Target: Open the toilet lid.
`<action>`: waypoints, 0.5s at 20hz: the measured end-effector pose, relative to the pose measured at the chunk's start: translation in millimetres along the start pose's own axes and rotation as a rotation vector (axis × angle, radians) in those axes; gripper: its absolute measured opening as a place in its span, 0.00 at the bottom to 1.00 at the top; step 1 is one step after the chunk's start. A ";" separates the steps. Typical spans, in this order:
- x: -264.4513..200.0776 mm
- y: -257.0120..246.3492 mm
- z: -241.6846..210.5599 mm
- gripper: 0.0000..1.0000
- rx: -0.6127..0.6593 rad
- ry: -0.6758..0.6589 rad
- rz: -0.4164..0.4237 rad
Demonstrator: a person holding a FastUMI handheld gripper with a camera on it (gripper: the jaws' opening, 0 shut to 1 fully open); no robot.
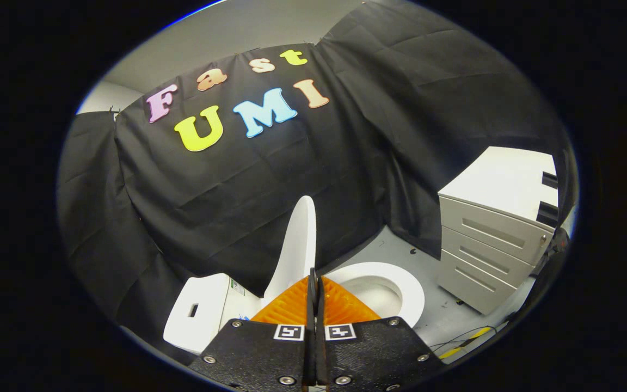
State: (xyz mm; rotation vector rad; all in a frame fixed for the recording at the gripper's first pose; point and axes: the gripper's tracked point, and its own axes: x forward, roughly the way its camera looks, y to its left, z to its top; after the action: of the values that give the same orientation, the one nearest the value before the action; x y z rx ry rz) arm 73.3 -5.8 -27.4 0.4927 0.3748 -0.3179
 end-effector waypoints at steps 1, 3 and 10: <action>-0.3 3.1 1.2 0.00 -0.017 -0.003 -0.003; -2.4 11.1 2.5 0.00 -0.055 -0.005 -0.004; -8.3 39.4 7.5 0.00 -0.128 -0.014 0.001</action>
State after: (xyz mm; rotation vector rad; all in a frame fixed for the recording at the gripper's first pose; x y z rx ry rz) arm 83.0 24.9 -2.2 0.3655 0.3792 -0.2946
